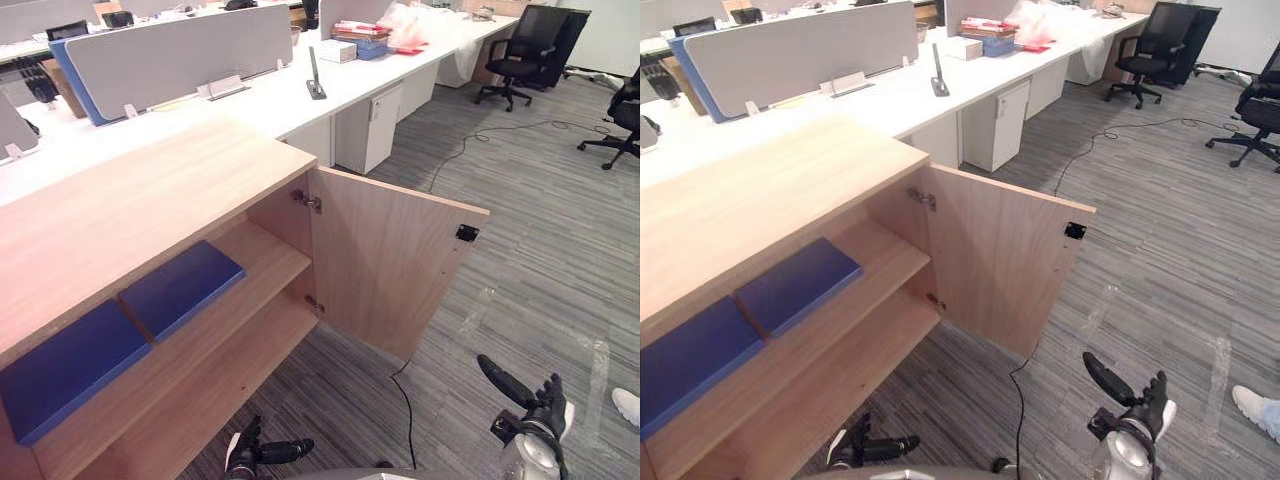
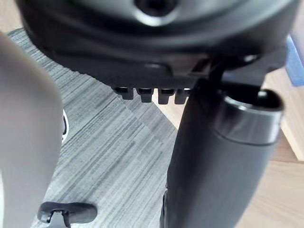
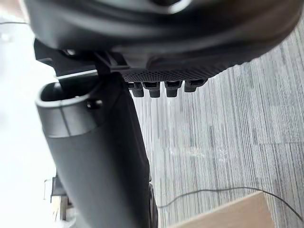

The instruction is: Walk over to the cabinet, pick up the folder, carry it to the office cabinet, place the folder inside the office cabinet, then close the office cabinet door

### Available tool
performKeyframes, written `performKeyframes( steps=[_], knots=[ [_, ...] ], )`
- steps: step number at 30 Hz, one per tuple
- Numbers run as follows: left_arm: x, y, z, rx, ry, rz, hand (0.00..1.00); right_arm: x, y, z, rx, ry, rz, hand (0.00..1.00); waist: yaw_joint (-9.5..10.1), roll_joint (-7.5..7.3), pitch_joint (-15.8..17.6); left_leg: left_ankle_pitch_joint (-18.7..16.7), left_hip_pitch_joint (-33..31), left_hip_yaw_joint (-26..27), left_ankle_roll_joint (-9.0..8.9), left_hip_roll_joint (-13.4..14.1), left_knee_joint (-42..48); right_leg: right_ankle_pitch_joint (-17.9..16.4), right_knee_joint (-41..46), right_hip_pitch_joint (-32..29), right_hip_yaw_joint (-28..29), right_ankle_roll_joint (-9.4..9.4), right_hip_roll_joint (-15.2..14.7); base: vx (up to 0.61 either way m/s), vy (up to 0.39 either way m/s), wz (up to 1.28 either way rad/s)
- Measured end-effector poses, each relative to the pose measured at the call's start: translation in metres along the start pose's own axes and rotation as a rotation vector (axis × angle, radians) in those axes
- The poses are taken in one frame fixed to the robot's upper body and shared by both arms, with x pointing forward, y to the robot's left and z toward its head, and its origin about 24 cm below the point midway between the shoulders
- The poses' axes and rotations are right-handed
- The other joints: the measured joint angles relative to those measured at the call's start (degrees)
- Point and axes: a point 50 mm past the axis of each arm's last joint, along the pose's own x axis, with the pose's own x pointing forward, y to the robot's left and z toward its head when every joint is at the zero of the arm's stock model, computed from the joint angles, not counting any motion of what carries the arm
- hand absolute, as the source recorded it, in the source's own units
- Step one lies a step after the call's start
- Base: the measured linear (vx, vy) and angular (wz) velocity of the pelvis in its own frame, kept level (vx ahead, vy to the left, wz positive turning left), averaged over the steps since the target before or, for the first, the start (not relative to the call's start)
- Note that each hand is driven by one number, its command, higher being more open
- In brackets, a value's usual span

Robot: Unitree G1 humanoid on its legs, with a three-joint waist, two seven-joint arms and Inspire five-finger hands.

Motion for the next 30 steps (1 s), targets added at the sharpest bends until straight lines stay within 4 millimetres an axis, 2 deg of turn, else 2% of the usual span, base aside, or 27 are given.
performKeyframes(
  steps=[3,5,6,7,9,11,13,14,15,17,18,20,23,30],
  knots=[
    [0.0,0.001,0.0,0.006,-0.006,0.002,1.0,0.014,-0.009,0.015,0.0,-0.032,-0.042,1.0,-0.14,0.4,0.14,0.56,0.13,-0.87,-0.19,-0.28,-0.93,1.37,-2.9,1.15,0.12,0.03,0.57,0.04,-0.004,-0.02],
    [0.0,0.004,0.001,0.011,-0.013,0.007,1.0,0.028,-0.012,0.037,0.003,-0.084,-0.058,1.0,-0.14,0.94,0.69,0.61,0.14,-1.08,-0.21,-0.46,-1.22,2.42,-4.71,1.87,0.26,0.02,0.89,0.0,0.0,-0.02],
    [0.0,0.009,0.001,0.019,-0.016,0.016,1.0,0.038,-0.009,0.06,0.003,-0.146,-0.054,1.0,-0.09,1.57,1.13,0.61,-0.07,-1.14,-0.21,-0.63,-1.3,3.37,-6.1,2.16,0.52,-0.04,1.0,-0.02,0.008,-0.05],
    [0.0,0.011,0.0,0.026,-0.013,0.02,1.0,0.042,-0.006,0.07,0.006,-0.172,-0.049,1.0,-0.1,1.78,1.5,0.61,-0.07,-1.21,-0.21,-0.71,-1.31,3.79,-6.71,2.41,0.61,-0.05,1.04,-0.04,0.007,-0.05],
    [0.0,0.022,-0.005,0.061,-0.002,0.043,1.0,0.055,0.004,0.109,0.039,-0.256,-0.022,1.0,0.1,2.67,2.36,0.6,-0.24,-2.2,-0.2,-0.99,-1.34,5.14,-8.88,3.21,0.82,-0.07,1.14,-0.06,-0.006,-0.02],
    [-0.004,0.029,-0.018,0.081,0.045,0.059,1.0,0.06,0.017,0.131,-0.004,-0.306,0.023,1.0,0.3,3.27,2.82,0.59,-0.36,-3.35,-0.19,-1.23,-1.74,5.78,-10.22,3.52,0.87,0.1,1.24,-0.07,-0.015,-0.01],
    [-0.008,0.036,-0.033,0.067,0.096,0.082,1.0,0.061,0.032,0.147,-0.058,-0.341,0.087,1.0,0.61,3.36,3.38,0.58,-0.8,-4.49,-0.19,-1.36,-2.07,6.38,-11.38,3.66,0.86,-0.01,1.39,-0.08,-0.022,0.06],
    [-0.009,0.038,-0.034,0.034,0.096,0.092,1.0,0.061,0.04,0.154,-0.087,-0.358,0.124,1.0,1.08,3.18,4.08,0.58,-1.12,-5.38,-0.19,-1.44,-2.07,6.74,-11.74,3.75,0.7,-0.02,1.4,-0.07,-0.023,0.13],
    [-0.008,0.038,-0.031,0.033,0.083,0.093,1.0,0.061,0.044,0.157,-0.107,-0.364,0.142,1.0,1.5,3.13,4.32,0.58,-1.27,-5.69,-0.19,-1.5,-2.07,6.88,-11.9,3.77,0.65,-0.02,1.4,-0.11,-0.02,0.12],
    [-0.007,0.038,-0.028,0.034,0.058,0.093,1.0,0.057,0.071,0.164,-0.193,-0.385,0.265,1.0,2.39,3.05,4.55,0.58,-1.73,-6.18,-0.19,-1.59,-1.9,7.67,-12.72,4.03,0.41,0.06,1.38,-0.09,-0.01,0.07],
    [-0.007,0.037,-0.027,0.034,0.054,0.092,1.0,0.055,0.078,0.166,-0.219,-0.394,0.298,1.0,2.38,3.12,4.58,0.57,-1.98,-6.57,-0.19,-1.61,-1.86,7.72,-12.84,4.09,0.11,0.11,1.33,-0.05,-0.007,0.17],
    [-0.001,0.036,-0.016,0.038,0.034,0.089,1.0,0.047,0.108,0.17,-0.333,-0.419,0.421,1.0,2.27,3.42,5.58,0.55,-2.01,-7.43,-0.21,-1.62,-1.76,8.01,-13.55,4.76,-0.46,0.02,1.34,-0.04,-0.003,0.16],
    [0.004,0.031,-0.008,0.057,0.039,0.071,1.0,0.036,0.136,0.17,-0.413,-0.431,0.539,1.0,2.85,3.61,6.27,0.57,-2.11,-7.44,-0.23,-1.53,-1.88,8.57,-14.04,4.73,-0.34,-0.33,1.61,-0.01,-0.001,-0.01],
    [0.004,0.03,-0.011,0.041,0.061,0.066,1.0,0.036,0.144,0.185,-0.527,-0.444,0.57,1.0,1.97,3.42,7.02,0.56,-1.63,-7.91,-0.23,-1.51,-2.23,8.8,-14.03,4.73,0.31,-0.61,1.78,0.03,0.012,-0.05]
  ],
)
